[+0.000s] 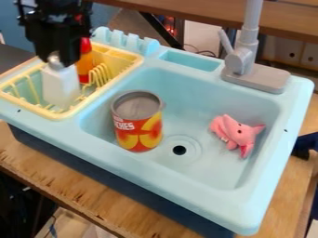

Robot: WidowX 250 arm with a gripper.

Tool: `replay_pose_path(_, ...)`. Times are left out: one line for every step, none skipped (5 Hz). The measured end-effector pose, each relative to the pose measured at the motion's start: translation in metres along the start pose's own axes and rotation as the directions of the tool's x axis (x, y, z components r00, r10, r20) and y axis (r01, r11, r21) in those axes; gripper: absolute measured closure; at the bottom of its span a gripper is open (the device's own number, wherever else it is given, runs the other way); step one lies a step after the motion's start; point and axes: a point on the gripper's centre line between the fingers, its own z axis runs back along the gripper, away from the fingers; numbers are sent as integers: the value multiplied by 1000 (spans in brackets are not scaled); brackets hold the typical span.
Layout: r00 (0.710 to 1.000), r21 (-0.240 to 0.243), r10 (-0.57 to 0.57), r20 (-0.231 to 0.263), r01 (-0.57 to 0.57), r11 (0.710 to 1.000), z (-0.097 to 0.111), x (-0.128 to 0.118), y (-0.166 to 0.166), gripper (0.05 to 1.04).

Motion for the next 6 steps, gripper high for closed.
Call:
replay_pose_path(999, -18, 36, -12, -36, 999, -8, 1, 18, 593)
replay_pose_path(999, -34, 41, -25, -42, 999, -13, 4, 25, 593)
replay_pose_path(999, -45, 35, -33, -37, 998, -15, 4, 24, 593)
replay_pose_path(997, -72, 64, -48, -67, 995, -17, 2, 27, 518)
replay_pose_path(995, -88, 83, -63, -88, 992, -18, -3, 32, 207)
replay_pose_path(991, -78, 103, -82, -110, 991, -15, -5, 33, 75)
